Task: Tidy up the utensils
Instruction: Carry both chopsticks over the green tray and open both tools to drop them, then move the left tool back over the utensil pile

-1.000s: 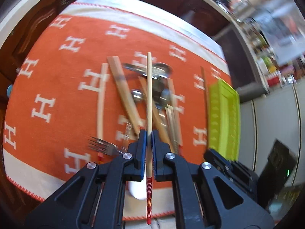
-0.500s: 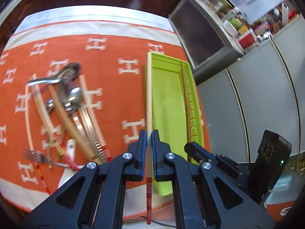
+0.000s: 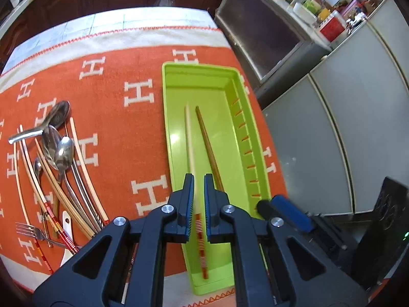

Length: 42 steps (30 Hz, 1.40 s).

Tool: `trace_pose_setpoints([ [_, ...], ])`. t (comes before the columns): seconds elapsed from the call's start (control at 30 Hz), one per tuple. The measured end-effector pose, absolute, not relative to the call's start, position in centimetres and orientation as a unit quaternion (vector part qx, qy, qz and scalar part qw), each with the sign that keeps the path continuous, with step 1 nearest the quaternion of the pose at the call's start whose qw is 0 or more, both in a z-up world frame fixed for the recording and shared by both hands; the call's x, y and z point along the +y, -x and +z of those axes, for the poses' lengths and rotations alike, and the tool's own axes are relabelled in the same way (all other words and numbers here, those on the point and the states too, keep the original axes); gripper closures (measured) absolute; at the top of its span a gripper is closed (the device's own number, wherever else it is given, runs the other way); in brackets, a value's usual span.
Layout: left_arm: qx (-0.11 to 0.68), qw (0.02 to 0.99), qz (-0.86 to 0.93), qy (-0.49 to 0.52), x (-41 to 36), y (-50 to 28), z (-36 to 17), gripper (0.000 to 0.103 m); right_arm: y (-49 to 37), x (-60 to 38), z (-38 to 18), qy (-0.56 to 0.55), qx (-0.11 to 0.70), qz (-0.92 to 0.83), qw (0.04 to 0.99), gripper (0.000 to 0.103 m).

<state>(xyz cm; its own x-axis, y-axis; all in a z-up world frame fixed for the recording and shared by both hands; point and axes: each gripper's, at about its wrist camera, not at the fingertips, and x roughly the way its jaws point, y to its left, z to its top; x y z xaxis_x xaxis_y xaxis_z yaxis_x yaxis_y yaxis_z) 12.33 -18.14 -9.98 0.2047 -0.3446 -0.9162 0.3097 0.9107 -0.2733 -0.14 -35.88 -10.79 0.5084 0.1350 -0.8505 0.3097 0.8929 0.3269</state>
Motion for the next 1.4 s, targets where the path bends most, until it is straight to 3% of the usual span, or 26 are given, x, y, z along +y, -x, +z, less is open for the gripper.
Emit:
trace_pose_setpoints([
  [0.37,0.594,0.784,-0.181,-0.014,-14.3,-10.8,-10.5,0.099,-1.2,-36.5,-13.6,-0.214,0.511,-0.072,0.830,0.077],
  [0.67,0.571,0.813,-0.111,-0.024,-7.0,-9.2,-9.3,0.099,-2.6,-33.9,-14.1,-0.188,0.518,-0.066,0.832,0.077],
  [1.0,0.559,0.828,-0.037,-0.015,0.3,-8.0,-8.6,0.099,-3.8,-31.2,-14.1,-0.181,0.525,-0.065,0.829,0.077],
  [1.4,0.553,0.833,-0.023,-0.002,3.1,-6.9,-9.0,0.099,-2.5,-31.3,-11.3,-0.180,0.497,-0.088,0.844,0.077],
])
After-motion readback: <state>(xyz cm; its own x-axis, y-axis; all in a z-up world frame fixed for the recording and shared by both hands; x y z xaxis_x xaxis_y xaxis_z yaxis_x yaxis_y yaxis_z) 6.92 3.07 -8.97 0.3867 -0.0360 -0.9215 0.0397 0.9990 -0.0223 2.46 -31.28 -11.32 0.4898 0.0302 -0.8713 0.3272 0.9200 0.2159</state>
